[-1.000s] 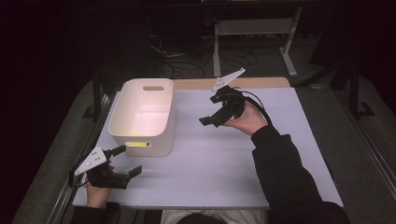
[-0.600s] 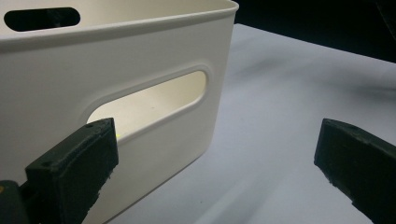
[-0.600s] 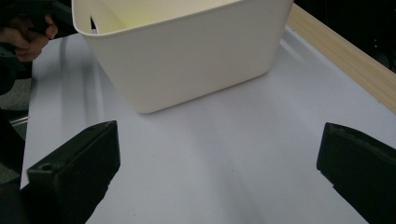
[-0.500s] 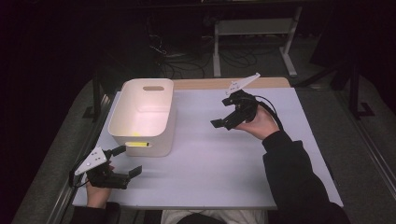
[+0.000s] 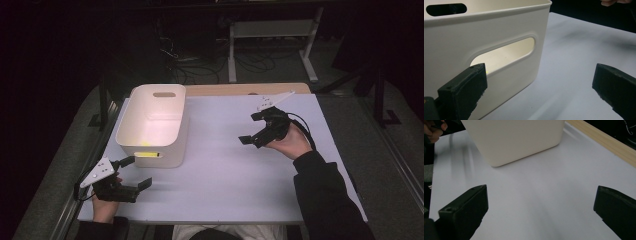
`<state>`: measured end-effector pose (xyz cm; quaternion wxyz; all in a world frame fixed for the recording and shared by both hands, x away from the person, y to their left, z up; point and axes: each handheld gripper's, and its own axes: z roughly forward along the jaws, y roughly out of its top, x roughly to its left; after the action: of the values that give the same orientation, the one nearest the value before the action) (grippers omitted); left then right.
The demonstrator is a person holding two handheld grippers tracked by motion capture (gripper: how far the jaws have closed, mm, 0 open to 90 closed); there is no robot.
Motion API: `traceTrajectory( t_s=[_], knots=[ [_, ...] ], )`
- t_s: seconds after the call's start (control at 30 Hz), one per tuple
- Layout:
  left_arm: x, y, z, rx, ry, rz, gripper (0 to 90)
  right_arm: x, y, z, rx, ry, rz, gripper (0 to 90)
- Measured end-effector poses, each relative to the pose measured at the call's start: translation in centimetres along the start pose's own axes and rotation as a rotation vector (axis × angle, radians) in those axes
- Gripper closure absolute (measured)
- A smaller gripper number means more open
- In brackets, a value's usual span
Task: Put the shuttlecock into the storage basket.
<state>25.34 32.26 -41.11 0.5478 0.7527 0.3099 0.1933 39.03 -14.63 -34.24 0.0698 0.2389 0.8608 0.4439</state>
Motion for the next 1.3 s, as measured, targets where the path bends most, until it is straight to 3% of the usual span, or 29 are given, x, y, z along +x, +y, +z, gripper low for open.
traceTrajectory(
  t_s=[0.63,1.17,1.3],
  knots=[
    [0.0,0.0,0.0,0.002,-0.001,0.0,0.0,-0.1,-3.5,-1.4,-0.008,-0.022,0.039,0.0],
    [0.0,0.0,0.0,0.004,0.0,0.001,0.0,0.2,-5.3,-3.1,-0.053,-0.041,0.055,0.0],
    [0.0,0.0,0.1,0.005,0.001,0.001,0.0,0.2,-6.4,-3.5,-0.065,-0.056,0.08,0.0]
  ],
)
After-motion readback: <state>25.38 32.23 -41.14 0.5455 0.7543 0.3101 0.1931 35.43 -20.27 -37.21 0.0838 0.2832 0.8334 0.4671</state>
